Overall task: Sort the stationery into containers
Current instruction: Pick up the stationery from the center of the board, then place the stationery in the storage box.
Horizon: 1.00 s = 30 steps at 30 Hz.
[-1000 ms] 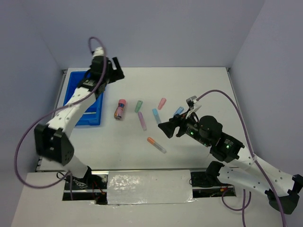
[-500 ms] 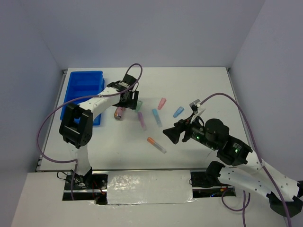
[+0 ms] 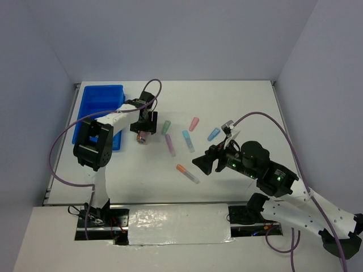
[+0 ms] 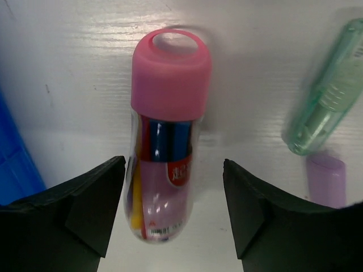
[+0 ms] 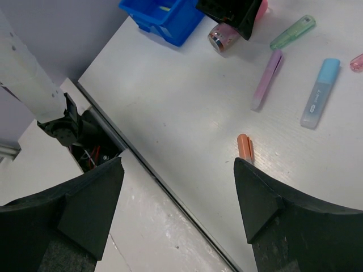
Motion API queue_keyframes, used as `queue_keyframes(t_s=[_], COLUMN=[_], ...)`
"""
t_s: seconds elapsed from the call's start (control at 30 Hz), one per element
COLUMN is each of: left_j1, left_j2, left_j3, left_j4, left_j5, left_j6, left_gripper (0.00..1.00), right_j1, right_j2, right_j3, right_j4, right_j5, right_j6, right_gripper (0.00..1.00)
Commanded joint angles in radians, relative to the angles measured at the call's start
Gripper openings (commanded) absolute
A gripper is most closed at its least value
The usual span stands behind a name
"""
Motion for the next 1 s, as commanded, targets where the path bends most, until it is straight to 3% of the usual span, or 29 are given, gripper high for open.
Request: queue_keyframes(t_s=[0.0, 0.07, 0.1, 0.13, 0.2, 0.33, 0.5, 0.63, 0.8, 0.9, 0.93, 0.97], left_j1=[0.022, 0.023, 0.023, 0.023, 0.022, 0.017, 0.086, 0.233, 0.400, 0.459, 0.465, 0.473], left_j2=[0.048, 0.073, 0.082, 0.081, 0.055, -0.193, -0.476, -0.664, -0.731, -0.734, -0.732, -0.726], left_j3=[0.002, -0.001, 0.007, 0.019, 0.036, -0.008, -0.131, -0.252, -0.378, -0.467, -0.499, -0.524], left_j4=[0.006, 0.004, -0.002, -0.002, -0.008, 0.072, 0.131, 0.138, 0.199, 0.363, 0.529, 0.555], left_j5=[0.006, 0.005, -0.001, 0.005, 0.012, 0.080, -0.082, -0.171, -0.135, -0.055, -0.035, -0.029], left_j6=[-0.032, -0.029, -0.032, -0.034, -0.063, -0.167, -0.516, -0.747, -0.957, -1.015, -1.011, -1.034], left_gripper=[0.81, 0.75, 0.65, 0.27, 0.00, 0.00, 0.00, 0.00, 0.00, 0.00, 0.00, 0.00], right_j1=[0.002, 0.002, 0.002, 0.004, 0.004, 0.005, 0.007, 0.013, 0.022, 0.024, 0.025, 0.028], right_j2=[0.002, 0.007, 0.010, 0.016, 0.022, 0.034, 0.043, 0.042, 0.050, 0.053, 0.056, 0.060], right_j3=[0.000, -0.001, -0.003, 0.000, 0.003, 0.005, -0.007, -0.035, -0.062, -0.067, -0.070, -0.072], right_j4=[0.031, 0.038, 0.041, 0.045, 0.051, 0.066, 0.103, 0.146, 0.167, 0.181, 0.192, 0.196], right_j5=[-0.019, -0.020, -0.022, -0.022, -0.026, -0.019, -0.032, -0.045, -0.063, -0.075, -0.083, -0.086], right_j6=[-0.015, -0.015, -0.013, -0.013, -0.013, -0.013, 0.010, 0.036, 0.059, 0.067, 0.070, 0.071], right_gripper=[0.85, 0.85, 0.85, 0.85, 0.85, 0.85, 0.85, 0.85, 0.85, 0.85, 0.85, 0.85])
